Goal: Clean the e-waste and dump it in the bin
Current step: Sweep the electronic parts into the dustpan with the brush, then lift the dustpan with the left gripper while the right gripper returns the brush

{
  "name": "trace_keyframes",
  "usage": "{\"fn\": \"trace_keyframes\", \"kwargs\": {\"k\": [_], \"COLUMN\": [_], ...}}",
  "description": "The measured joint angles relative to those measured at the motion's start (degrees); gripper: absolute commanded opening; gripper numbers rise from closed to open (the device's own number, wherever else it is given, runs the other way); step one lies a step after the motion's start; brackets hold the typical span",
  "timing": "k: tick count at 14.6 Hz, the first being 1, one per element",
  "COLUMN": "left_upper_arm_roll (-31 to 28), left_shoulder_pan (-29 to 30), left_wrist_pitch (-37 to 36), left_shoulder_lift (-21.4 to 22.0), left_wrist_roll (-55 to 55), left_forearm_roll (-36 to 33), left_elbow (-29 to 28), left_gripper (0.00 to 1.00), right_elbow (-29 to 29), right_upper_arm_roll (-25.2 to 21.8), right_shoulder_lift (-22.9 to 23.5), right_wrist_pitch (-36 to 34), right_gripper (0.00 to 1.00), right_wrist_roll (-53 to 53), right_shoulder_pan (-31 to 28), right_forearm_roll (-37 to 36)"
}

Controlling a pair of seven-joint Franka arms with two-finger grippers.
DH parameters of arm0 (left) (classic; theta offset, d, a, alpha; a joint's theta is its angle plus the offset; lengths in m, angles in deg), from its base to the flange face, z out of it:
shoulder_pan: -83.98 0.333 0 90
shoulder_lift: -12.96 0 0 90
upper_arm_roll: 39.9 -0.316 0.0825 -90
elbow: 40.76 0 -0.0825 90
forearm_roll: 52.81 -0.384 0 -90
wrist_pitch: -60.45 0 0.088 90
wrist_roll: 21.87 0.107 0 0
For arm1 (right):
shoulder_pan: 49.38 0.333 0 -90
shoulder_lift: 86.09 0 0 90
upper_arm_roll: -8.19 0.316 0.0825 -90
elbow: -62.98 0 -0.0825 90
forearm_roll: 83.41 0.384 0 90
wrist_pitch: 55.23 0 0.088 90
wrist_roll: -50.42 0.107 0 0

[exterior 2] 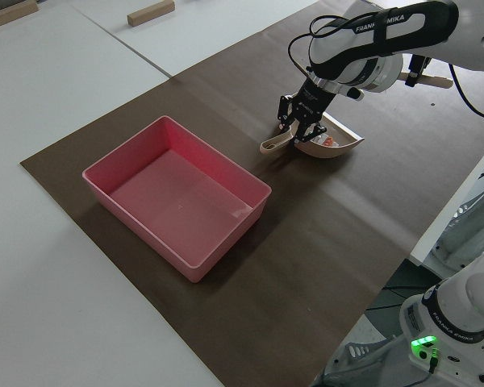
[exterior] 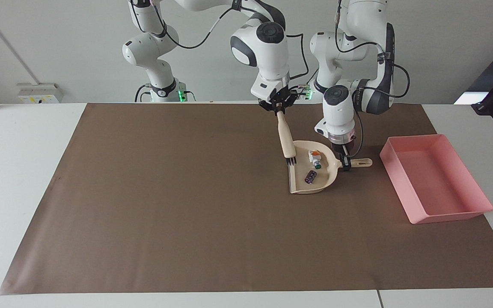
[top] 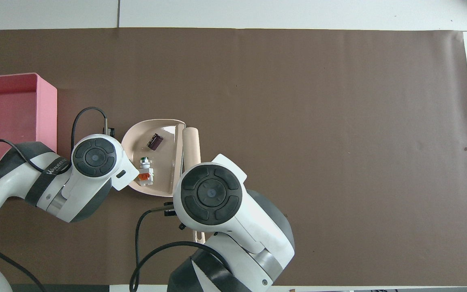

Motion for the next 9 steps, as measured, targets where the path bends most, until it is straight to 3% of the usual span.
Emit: {"fn": "trace_keyframes", "kwargs": {"k": [4, 9], "left_upper_arm_roll": [-0.1, -0.6], "left_shoulder_pan": [3.5, 13.0], "left_wrist_pitch": [-0.7, -6.5], "left_shoulder_lift": [1.7, 5.7], "left_wrist_roll": [7.6, 22.3], "left_forearm_roll": [6.0, 13.7], "left_elbow": [0.3, 5.8], "left_gripper": [0.0, 0.0], "right_elbow": [2.1, 8.3], "right_upper_arm_roll": [-0.3, -0.4], "right_shoulder_lift": [-4.7, -4.9], "right_wrist_pitch": [-6.2, -6.0], "right_gripper": [0.0, 0.0], "right_wrist_roll": [-2.3, -21.2], "right_shoulder_pan": [-11.2, -28.7], "right_forearm_roll": [-5.0, -9.2]}}
